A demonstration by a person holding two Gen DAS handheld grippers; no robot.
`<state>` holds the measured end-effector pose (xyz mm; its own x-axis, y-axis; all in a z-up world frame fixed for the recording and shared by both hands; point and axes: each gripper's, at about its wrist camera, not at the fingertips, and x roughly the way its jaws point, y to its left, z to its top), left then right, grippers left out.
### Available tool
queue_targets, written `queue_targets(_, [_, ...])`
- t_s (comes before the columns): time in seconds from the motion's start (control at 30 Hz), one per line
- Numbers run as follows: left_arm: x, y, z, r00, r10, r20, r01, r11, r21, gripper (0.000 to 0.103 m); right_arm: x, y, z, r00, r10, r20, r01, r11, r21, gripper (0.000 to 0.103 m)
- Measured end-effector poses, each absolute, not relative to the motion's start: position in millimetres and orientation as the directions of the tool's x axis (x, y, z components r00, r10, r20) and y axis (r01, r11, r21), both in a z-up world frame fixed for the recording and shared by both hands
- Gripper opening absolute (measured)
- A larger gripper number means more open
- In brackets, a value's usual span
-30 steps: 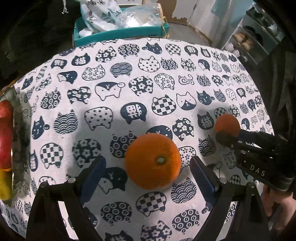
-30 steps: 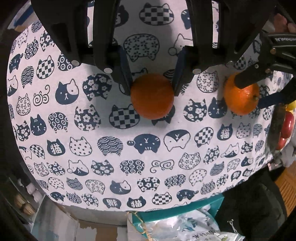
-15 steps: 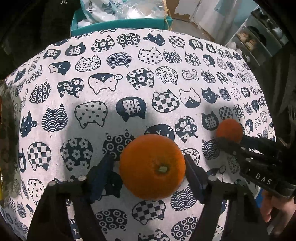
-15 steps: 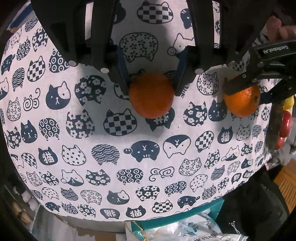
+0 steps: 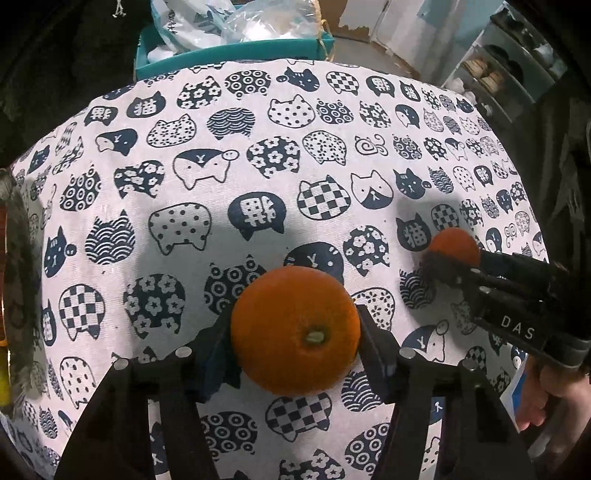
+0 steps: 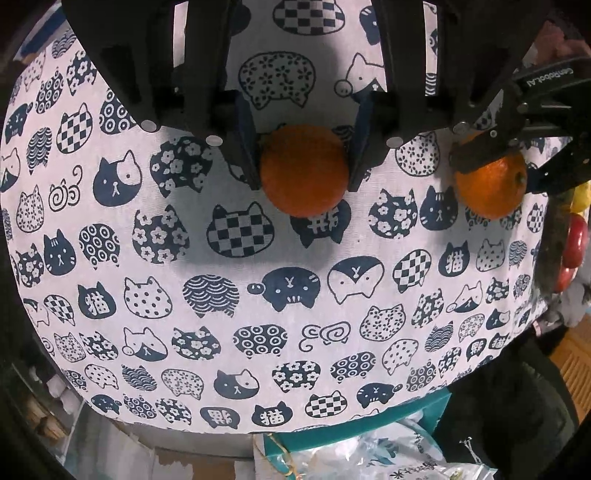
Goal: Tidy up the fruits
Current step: 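Lift and carry both oranges toward the bowl with both tools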
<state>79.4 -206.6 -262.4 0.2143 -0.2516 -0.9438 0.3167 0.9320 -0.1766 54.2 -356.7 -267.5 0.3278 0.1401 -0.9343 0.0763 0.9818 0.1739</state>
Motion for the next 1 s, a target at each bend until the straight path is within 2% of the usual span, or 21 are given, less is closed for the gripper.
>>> queue_targets(0.53, [69.8, -165.3, -203.2, 0.344, -0.274, -0.898, 0.286, 0.942, -0.178, 0.063, 53.7, -338.5, -232.1, 0.407, 0.096, -0.908, 0.049, 0.991, 0.127, 0.043])
queue_targets(1.0, [58.4, -120.9, -142.9, 0.463, -0.287, -0.838, 0.249, 0.950, -0.188, 0.063, 51.6, -293.5, -165.1, 0.521, 0.127, -0.844, -0.053, 0.992, 0.116, 0.043])
